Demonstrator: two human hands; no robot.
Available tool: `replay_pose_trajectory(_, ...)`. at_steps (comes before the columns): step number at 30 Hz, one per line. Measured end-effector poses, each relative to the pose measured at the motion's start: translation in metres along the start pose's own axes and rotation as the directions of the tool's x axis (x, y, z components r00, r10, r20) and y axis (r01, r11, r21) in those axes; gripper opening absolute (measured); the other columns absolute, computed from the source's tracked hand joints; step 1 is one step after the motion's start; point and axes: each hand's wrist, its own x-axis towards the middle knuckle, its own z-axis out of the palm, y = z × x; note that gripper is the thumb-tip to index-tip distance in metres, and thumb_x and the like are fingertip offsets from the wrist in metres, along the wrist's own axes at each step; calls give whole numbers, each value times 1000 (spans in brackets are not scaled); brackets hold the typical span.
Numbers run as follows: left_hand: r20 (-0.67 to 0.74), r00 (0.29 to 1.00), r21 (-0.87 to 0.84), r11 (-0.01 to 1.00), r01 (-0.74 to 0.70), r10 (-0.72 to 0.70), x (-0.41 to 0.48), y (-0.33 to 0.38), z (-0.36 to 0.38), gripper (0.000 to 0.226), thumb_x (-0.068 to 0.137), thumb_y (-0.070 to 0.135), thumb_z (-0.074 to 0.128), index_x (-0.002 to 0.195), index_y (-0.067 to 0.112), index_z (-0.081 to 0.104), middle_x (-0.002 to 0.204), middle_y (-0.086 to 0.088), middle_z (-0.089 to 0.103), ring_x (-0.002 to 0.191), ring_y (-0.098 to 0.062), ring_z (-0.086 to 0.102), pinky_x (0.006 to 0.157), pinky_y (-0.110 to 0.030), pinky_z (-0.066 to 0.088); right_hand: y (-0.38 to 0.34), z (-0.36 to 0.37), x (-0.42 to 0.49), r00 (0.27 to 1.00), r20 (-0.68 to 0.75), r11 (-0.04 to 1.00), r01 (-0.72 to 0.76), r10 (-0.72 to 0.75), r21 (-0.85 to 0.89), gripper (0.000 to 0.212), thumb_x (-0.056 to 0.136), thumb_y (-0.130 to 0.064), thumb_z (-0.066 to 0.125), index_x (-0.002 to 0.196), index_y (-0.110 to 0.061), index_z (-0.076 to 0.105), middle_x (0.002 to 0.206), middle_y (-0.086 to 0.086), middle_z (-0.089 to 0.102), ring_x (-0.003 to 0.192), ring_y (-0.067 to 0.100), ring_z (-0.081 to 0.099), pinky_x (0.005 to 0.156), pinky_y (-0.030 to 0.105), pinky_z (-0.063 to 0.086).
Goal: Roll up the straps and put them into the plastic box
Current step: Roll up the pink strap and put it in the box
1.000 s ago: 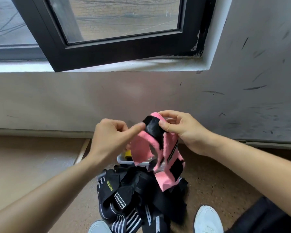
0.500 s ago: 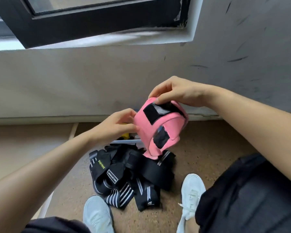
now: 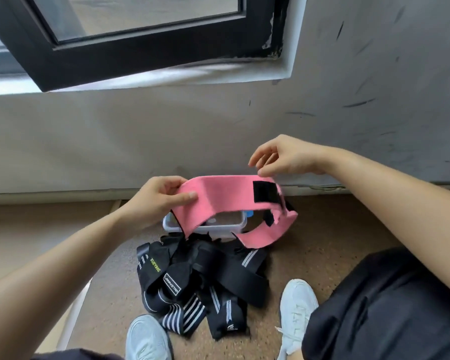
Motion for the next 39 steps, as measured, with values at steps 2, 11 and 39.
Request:
replay_pose_trajectory(2,9,1000,-28,1000,-1,2,0,9,7,26,83,22,73,104,7,74,90,-2,77,82,-12,70,77,-23,55,-16,13,-6,997,2,996,82,-82,25,23,87,-22,79,109,-27,76,103,1,75,94,12,72,89,28,58)
replay_pose_trajectory(11,-96,983,-438,893,100,-157,-3,42,25,23,100,14,62,115,0,71,90,-14,75,69,-19,71,62,-33,61,-58,62,-15,952,-116,956,289,-282,49,68,72,-38,91,131,-30,58,126,-11,59,102,4,61,82,17,54)
replay_pose_trajectory(39,-246,857,78,890,-449,454,3,86,-27,52,75,29,87,123,27,68,113,5,74,100,-13,72,82,-23,58,-99,8,13,933,-255,783,354,-255,512,23,99,-6,64,122,-10,66,85,10,71,70,17,61,54,27,51)
